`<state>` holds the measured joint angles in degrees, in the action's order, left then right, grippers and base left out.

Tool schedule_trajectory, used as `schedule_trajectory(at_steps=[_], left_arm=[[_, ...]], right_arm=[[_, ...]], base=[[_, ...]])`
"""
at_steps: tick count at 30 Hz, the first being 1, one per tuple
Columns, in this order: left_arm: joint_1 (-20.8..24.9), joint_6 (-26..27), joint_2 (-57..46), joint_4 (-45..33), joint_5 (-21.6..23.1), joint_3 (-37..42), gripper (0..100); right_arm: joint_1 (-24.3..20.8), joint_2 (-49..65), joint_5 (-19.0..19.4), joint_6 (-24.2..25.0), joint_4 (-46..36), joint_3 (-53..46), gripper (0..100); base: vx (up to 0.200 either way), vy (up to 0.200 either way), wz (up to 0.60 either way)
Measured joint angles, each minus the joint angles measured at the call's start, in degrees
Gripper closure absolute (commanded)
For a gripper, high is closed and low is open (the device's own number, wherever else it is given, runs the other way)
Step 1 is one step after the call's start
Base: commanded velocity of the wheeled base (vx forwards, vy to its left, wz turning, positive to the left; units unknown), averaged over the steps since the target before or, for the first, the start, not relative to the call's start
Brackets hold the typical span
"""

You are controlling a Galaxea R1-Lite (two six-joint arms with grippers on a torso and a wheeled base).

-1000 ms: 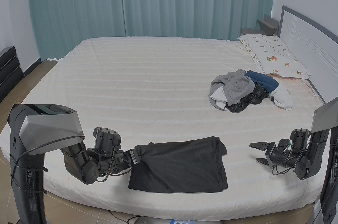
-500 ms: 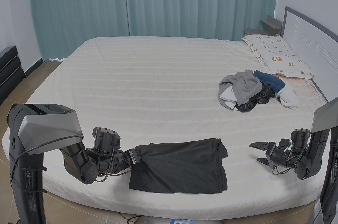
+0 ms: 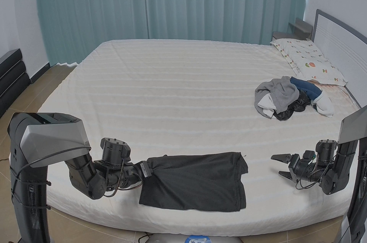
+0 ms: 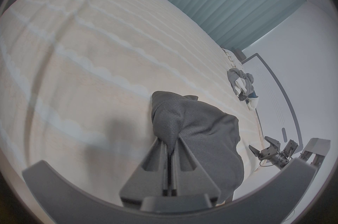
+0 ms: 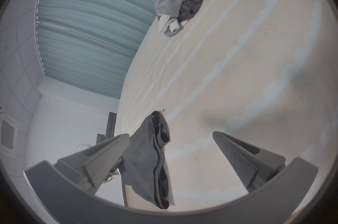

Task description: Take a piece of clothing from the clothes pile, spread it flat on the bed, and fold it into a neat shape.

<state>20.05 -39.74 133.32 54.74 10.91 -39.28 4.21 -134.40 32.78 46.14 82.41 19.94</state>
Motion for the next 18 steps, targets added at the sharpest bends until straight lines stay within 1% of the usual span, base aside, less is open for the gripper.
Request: schedule_trajectory(at_steps=[4, 18], left_arm=[[0.00, -0.88, 0.01, 0.00, 0.00, -0.22, 100], [-0.05, -0.95, 0.10, -0.07, -0.10, -0.27, 100]], right_arm=[[0.00, 0.00, 0.00, 0.00, 0.00, 0.01, 0], [0.00, 0.00, 0.00, 0.00, 0.02, 0.00, 0]], base=[[0.000, 0.200, 0.00], [0.000, 0.200, 0.00]])
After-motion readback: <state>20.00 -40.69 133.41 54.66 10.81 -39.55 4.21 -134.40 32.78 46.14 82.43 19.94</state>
